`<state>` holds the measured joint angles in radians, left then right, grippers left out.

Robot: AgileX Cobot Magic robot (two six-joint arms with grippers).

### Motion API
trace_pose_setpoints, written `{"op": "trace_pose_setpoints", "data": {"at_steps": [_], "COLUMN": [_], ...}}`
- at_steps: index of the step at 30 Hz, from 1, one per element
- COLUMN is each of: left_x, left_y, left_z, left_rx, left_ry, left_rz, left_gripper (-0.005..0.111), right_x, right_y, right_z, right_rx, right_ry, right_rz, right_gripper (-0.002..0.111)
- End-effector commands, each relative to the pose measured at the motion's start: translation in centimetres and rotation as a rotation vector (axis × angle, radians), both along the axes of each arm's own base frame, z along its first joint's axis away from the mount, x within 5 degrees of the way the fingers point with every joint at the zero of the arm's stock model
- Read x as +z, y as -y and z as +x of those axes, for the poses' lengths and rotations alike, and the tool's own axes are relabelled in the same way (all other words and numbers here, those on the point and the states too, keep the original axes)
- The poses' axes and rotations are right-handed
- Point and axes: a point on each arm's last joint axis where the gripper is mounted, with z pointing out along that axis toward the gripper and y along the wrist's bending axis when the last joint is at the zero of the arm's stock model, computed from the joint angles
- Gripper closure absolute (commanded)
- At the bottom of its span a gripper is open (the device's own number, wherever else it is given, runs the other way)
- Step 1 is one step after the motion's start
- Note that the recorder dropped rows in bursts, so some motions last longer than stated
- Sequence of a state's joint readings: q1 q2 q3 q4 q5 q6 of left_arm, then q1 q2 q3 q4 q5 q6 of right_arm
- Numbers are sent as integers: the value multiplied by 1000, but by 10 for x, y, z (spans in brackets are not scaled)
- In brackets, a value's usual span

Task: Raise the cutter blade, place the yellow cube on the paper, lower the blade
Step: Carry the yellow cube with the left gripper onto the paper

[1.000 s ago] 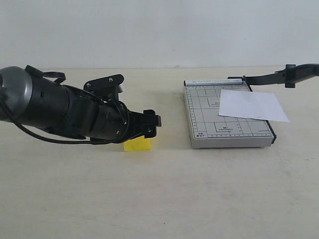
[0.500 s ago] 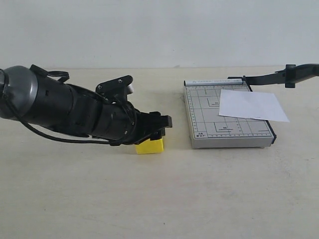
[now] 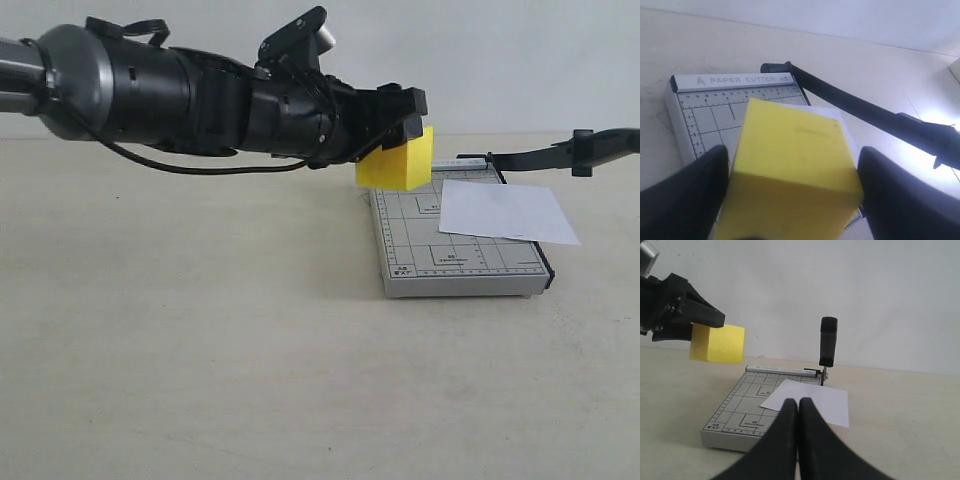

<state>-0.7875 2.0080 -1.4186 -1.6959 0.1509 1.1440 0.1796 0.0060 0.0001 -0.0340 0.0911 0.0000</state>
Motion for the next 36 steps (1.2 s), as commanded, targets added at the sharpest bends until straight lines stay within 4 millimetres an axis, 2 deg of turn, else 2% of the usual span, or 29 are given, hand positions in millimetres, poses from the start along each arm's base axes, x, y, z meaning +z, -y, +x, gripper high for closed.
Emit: {"op": "trace_pose_setpoints", "data": {"at_steps": [1,5,11,17,25,36], "left_x": [-15,-24,-27,-34,-54,-58], "left_y": [15,36,61,78,90,90], "left_z": [9,19,35,34,25,26], "left_rx": [-28,-93,-155,-207,-245,-271], "left_ry": [-33,-35,-31,-10,12,131], "left_rz": [-19,-63,-147,-152,-98,-11], "left_gripper": [102,102,102,102,102,102], "right_x": [1,1,1,1,1,1], "right_y": [0,0,0,0,0,0], "right_z": [-1,-1,-1,-1,-1,-1], "right_rx": [3,3,3,3,3,3], "right_ry": [13,13,13,13,13,13], "right_rz": [5,5,5,5,5,5], "right_gripper": [108,108,108,108,108,108]}}
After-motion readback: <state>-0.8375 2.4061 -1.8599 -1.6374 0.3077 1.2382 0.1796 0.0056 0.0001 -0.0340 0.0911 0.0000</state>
